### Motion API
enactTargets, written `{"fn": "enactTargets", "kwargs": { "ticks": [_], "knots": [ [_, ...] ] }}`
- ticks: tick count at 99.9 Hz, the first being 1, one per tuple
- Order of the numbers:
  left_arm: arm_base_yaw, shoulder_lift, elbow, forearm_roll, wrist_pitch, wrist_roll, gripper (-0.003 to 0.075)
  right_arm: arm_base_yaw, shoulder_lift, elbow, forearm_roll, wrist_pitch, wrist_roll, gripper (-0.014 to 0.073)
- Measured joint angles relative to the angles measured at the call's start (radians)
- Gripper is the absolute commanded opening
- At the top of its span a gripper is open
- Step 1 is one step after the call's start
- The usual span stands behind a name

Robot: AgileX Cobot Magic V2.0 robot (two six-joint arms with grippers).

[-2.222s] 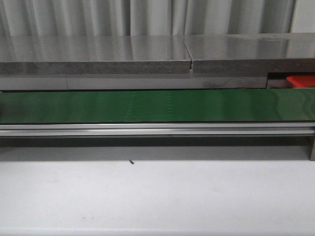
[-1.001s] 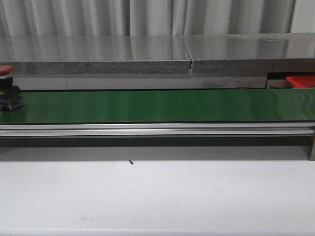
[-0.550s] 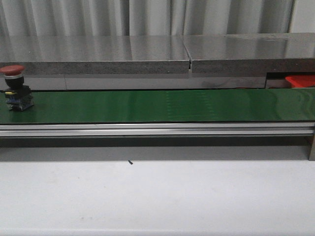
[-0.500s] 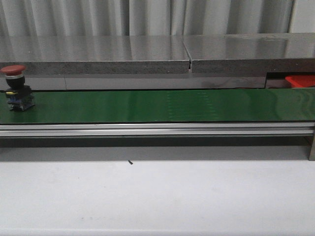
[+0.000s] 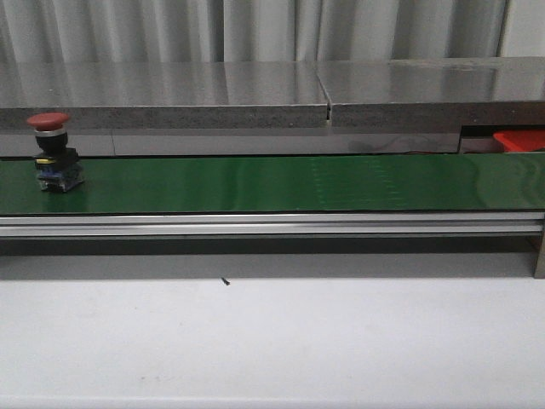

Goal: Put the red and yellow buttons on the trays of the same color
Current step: 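Return the left gripper to the table and grasp another red button, then place the second red button on the belt with the left gripper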

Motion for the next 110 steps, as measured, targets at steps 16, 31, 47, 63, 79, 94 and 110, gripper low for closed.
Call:
{"fn": "enactTargets", "kwargs": {
  "ticks": [16, 31, 47, 63, 79, 94, 110],
  "knots": [
    [0.0, 0.013, 0.0, 0.0, -0.011, 0.0, 0.0603, 0.0, 0.0, 0.0, 0.0, 0.0, 0.0, -0.0067],
    [0.0, 0.013, -0.002, 0.0, -0.036, 0.0, 0.0454, 0.0, 0.0, 0.0, 0.0, 0.0, 0.0, -0.0067],
    [0.0, 0.013, -0.002, 0.0, -0.045, 0.0, 0.0209, 0.0, 0.0, 0.0, 0.0, 0.0, 0.0, -0.0067],
    [0.0, 0.013, -0.002, 0.0, -0.045, 0.0, -0.001, 0.0, 0.0, 0.0, 0.0, 0.0, 0.0, -0.0067],
    [0.0, -0.001, -0.002, -0.002, -0.038, 0.0, -0.0019, 0.0, 0.0, 0.0, 0.0, 0.0, 0.0, -0.0067],
    [0.0, -0.073, -0.002, -0.019, -0.016, 0.0, -0.0019, 0.0, 0.0, 0.0, 0.0, 0.0, 0.0, -0.0067],
    [-0.004, -0.169, -0.002, -0.045, 0.04, 0.0, -0.0019, 0.0, 0.0, 0.0, 0.0, 0.0, 0.0, -0.0067]
  ]
}}
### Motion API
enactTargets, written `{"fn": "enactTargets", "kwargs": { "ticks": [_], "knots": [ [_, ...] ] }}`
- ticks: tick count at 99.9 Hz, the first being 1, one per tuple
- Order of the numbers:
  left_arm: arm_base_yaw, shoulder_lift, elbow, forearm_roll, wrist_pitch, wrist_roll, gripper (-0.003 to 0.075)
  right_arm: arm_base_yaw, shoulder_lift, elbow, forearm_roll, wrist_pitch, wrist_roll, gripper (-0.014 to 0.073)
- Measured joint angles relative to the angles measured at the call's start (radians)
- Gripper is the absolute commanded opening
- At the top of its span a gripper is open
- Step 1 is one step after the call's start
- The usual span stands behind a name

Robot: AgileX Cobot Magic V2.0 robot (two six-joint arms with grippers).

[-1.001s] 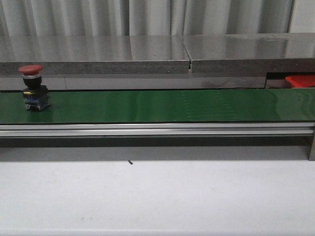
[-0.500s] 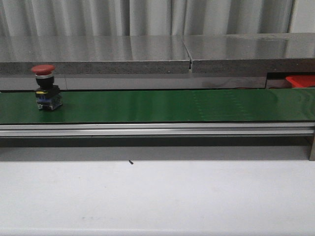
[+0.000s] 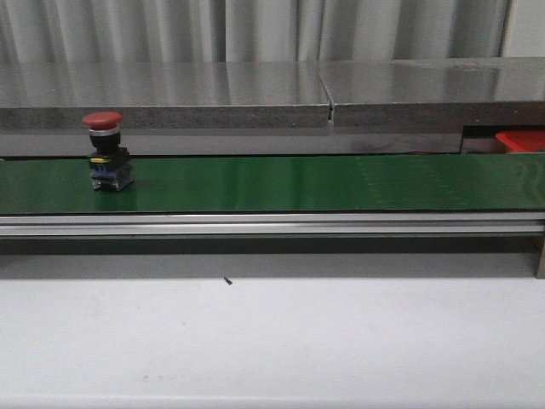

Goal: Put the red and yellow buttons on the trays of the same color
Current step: 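Place the second red button on the belt with the left gripper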

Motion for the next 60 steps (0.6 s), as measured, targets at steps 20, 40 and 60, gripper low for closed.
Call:
{"fn": "enactTargets", "kwargs": {
  "ticks": [20, 40, 60],
  "knots": [
    [-0.055, -0.102, 0.0, -0.012, 0.091, 0.0, -0.0019, 0.0, 0.0, 0.0, 0.0, 0.0, 0.0, -0.0067],
    [-0.155, -0.152, 0.0, -0.015, 0.184, 0.004, -0.0019, 0.0, 0.0, 0.0, 0.0, 0.0, 0.0, -0.0067],
    [-0.26, -0.154, 0.021, -0.019, 0.233, 0.018, -0.0019, 0.0, 0.0, 0.0, 0.0, 0.0, 0.0, -0.0067]
  ]
}}
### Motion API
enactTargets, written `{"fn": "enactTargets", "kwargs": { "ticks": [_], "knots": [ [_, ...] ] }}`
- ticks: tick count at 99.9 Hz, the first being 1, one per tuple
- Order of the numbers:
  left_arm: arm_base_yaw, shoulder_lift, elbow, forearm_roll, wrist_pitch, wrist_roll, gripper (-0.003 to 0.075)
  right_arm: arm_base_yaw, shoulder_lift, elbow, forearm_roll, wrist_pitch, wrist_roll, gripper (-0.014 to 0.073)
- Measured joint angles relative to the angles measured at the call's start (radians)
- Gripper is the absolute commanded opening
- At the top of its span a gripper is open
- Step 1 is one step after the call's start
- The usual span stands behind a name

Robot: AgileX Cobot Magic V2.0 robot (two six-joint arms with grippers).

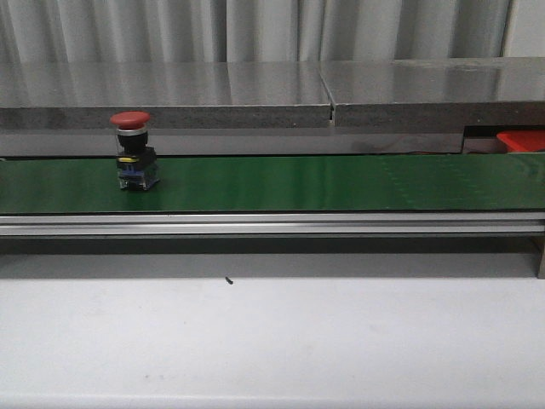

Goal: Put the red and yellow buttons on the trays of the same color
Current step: 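Place the second red button on the belt with the left gripper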

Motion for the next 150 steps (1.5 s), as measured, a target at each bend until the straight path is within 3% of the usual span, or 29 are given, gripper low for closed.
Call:
{"fn": "enactTargets", "kwargs": {
  "ticks": [28, 101, 111, 136, 150],
  "knots": [
    [-0.085, 0.0, 0.077, -0.002, -0.036, 0.0, -0.0019, 0.0, 0.0, 0.0, 0.0, 0.0, 0.0, -0.0067],
    [-0.094, -0.006, 0.213, -0.009, -0.106, 0.0, -0.0003, 0.0, 0.0, 0.0, 0.0, 0.0, 0.0, -0.0067],
    [-0.096, -0.006, 0.215, -0.021, -0.106, 0.0, 0.009, 0.0, 0.0, 0.0, 0.0, 0.0, 0.0, -0.0067],
    [-0.096, -0.007, 0.217, -0.03, -0.106, 0.0, 0.0545, 0.0, 0.0, 0.0, 0.0, 0.0, 0.0, -0.0067],
    [-0.103, -0.011, 0.217, -0.036, -0.106, 0.0, 0.0596, 0.0, 0.0, 0.0, 0.0, 0.0, 0.0, -0.0067]
  ]
}}
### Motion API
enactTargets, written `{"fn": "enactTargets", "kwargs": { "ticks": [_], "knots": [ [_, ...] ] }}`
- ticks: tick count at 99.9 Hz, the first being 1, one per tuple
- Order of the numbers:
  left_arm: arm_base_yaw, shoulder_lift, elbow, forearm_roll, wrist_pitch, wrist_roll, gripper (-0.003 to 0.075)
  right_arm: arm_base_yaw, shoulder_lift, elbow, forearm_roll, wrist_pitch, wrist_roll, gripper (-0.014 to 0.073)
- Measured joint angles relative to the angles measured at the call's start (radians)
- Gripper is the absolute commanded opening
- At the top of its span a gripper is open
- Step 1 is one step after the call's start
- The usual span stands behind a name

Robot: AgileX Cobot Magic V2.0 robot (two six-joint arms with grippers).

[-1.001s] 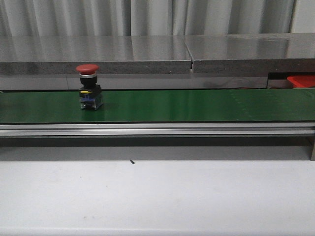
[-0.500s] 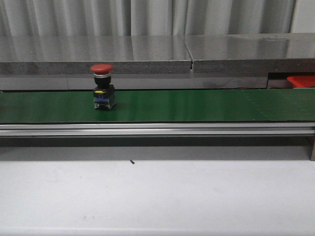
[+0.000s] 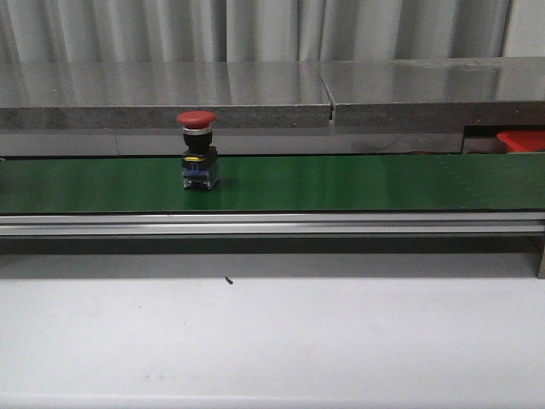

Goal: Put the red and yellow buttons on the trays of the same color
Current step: 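Place the second red button on the belt with the left gripper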

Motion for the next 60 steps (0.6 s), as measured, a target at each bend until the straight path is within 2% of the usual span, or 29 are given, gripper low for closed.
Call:
{"fn": "enactTargets", "kwargs": {
  "ticks": [60],
  "knots": [
    [-0.078, -0.24, 0.002, -0.004, -0.018, 0.053, 0.0593, 0.0, 0.0, 0.0, 0.0, 0.0, 0.0, -0.0067]
  ]
}}
